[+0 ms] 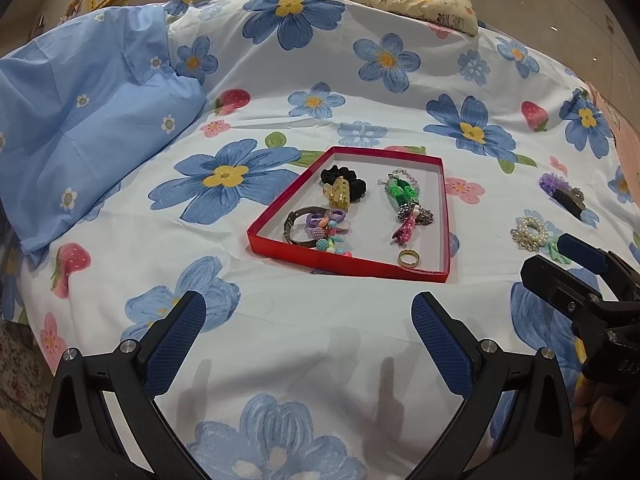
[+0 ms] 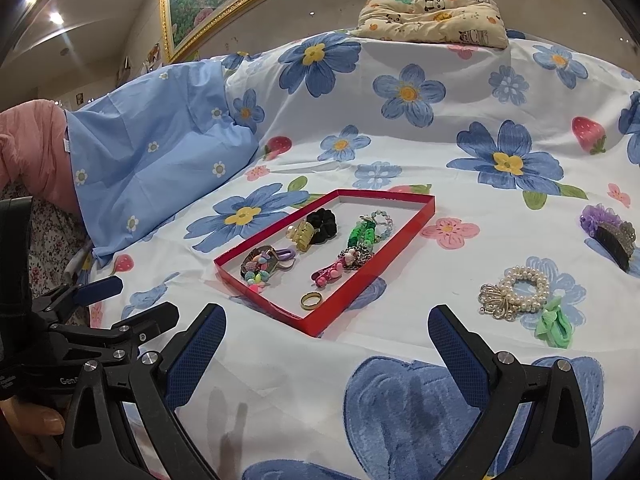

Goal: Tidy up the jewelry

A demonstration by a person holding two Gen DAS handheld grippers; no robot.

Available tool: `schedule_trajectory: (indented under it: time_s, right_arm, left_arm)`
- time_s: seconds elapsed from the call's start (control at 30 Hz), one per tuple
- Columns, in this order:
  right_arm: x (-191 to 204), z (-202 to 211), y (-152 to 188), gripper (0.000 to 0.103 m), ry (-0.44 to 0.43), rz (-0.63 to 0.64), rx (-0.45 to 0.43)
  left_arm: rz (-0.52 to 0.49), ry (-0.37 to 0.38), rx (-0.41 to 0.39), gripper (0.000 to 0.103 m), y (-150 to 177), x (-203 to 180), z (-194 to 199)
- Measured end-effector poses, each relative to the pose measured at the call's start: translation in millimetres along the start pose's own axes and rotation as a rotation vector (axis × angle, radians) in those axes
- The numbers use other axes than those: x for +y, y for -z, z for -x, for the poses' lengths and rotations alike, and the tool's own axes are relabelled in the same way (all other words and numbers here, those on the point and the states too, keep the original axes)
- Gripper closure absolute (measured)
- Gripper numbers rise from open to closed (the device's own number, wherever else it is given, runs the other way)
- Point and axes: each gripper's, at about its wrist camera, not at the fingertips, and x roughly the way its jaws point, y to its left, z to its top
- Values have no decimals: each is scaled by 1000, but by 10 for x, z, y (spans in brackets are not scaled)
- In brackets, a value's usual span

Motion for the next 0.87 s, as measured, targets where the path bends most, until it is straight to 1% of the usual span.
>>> schedule_trajectory:
  time_s: [0.87]
  right_arm:
    - [-50, -61, -56, 1, -7, -12, 20]
  left_arm:
    - [-4, 20, 38, 0, -79, -42, -171]
